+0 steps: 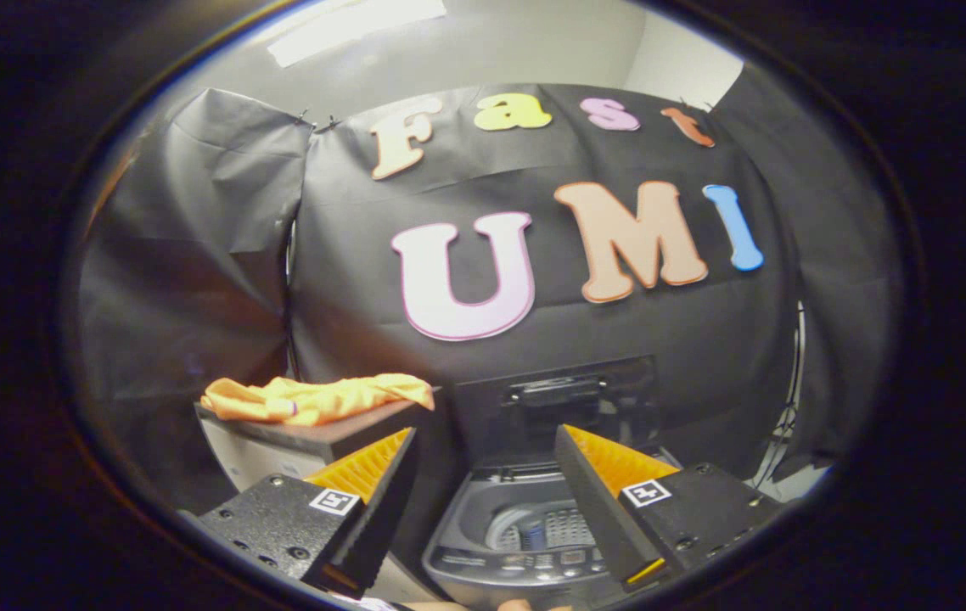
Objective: Put the clothes into the washing machine and then close the washing machine lid.
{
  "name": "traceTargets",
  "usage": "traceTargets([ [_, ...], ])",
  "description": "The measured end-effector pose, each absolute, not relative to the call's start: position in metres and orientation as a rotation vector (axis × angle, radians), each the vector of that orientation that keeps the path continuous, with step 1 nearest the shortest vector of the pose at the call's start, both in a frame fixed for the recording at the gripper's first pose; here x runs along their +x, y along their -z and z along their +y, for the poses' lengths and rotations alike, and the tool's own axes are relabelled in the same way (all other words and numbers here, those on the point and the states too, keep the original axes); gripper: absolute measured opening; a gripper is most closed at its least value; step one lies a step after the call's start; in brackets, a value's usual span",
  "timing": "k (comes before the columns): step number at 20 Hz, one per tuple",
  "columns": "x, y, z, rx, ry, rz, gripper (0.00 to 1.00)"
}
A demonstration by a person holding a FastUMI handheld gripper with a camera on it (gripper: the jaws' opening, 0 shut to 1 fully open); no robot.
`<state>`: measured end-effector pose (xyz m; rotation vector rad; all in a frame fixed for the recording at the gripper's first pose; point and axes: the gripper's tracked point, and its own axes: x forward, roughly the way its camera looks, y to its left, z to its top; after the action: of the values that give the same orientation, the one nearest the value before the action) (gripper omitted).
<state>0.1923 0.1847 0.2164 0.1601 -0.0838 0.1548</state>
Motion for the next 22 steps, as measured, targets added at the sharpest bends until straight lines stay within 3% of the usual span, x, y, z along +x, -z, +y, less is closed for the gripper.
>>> traceTargets([
  [4,0.225,-0.263,0.272,0.196,-0.312,-0.05,0.96],
  [12,0.292,-0.292,0.417,0.057,-0.422,0.078,0.97],
  [22,0.336,-0.193,0.493,-0.078,-0.404,0.479,0.98],
])
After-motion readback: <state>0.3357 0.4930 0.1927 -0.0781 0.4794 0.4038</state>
